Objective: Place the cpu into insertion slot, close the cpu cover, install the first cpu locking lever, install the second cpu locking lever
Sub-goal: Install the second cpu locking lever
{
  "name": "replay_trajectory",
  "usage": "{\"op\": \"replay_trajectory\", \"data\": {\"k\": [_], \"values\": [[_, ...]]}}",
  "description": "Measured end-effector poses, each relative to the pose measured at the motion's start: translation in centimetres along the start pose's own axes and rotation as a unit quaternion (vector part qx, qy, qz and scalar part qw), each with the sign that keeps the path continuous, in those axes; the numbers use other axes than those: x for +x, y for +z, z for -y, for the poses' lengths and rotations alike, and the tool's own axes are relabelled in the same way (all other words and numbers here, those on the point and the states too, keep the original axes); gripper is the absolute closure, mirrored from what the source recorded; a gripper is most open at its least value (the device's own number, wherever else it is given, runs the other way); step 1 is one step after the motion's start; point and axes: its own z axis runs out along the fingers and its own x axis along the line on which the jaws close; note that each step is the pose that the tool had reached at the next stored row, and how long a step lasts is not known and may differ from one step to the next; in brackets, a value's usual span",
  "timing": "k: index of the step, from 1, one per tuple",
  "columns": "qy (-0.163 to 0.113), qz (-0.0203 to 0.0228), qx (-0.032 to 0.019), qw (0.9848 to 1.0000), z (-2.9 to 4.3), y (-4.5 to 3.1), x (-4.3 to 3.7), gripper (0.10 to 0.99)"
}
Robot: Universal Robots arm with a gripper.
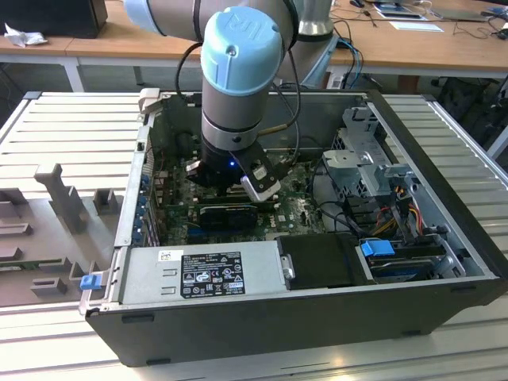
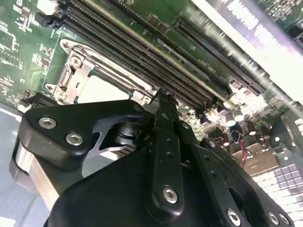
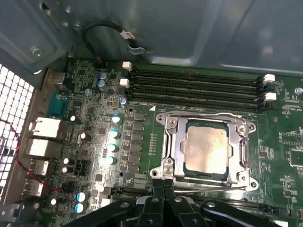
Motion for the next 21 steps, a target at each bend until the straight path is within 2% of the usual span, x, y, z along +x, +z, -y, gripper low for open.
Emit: {"op": "replay_trajectory", "data": {"k": [3,7,10,13,15,21], "values": [[0.000,0.0010,-0.0095,1.0000,0.43,0.31,0.07,0.980],[-0.001,0.0018,-0.0184,0.9998,0.59,1.04,0.27,0.980],[-0.001,0.0026,-0.0268,0.9996,0.33,1.42,0.24,0.980],[-0.002,0.0030,-0.0314,0.9995,0.21,1.76,0.30,0.980],[-0.002,0.0034,-0.0333,0.9994,0.14,1.60,0.31,0.980],[-0.002,0.0032,-0.0333,0.9994,-0.55,-0.68,0.38,0.980]]}}
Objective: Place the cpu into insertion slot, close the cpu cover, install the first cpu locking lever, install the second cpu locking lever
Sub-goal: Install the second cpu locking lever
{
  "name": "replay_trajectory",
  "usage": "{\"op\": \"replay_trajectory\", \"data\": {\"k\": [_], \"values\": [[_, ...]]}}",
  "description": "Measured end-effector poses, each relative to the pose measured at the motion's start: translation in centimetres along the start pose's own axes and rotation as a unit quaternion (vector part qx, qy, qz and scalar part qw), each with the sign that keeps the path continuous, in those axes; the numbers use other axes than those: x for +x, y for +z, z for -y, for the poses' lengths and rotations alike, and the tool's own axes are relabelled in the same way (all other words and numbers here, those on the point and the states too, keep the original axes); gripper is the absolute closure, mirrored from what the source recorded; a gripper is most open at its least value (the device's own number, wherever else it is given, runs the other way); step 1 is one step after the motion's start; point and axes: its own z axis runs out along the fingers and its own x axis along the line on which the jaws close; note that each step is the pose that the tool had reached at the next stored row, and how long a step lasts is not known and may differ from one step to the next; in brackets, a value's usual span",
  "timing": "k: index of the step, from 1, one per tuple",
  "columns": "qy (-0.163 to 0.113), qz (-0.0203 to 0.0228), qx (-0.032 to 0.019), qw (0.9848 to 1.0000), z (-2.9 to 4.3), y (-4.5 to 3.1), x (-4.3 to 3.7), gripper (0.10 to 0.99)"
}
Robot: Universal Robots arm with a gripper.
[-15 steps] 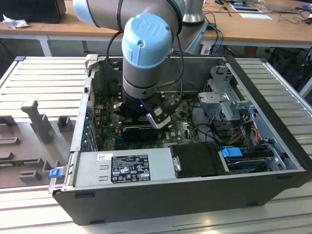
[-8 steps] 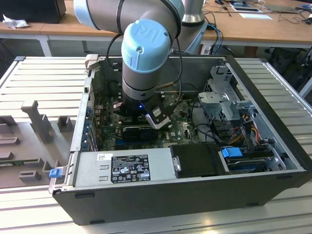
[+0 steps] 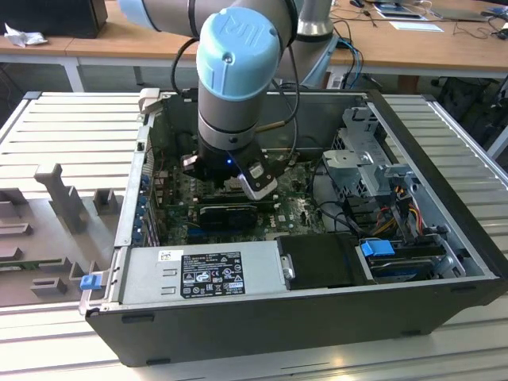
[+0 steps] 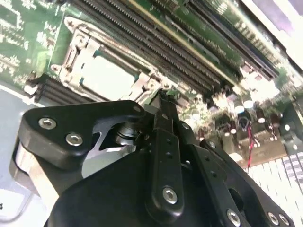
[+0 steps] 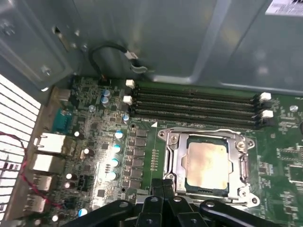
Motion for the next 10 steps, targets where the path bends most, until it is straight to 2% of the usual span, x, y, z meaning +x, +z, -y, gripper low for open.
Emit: {"op": "replay_trajectory", "data": {"k": [7,10], "values": [[0.000,-0.0001,-0.0001,1.0000,-0.59,-1.55,0.02,0.980],[0.000,-0.0005,-0.0003,1.0000,-0.73,-1.91,0.03,0.980]]}}
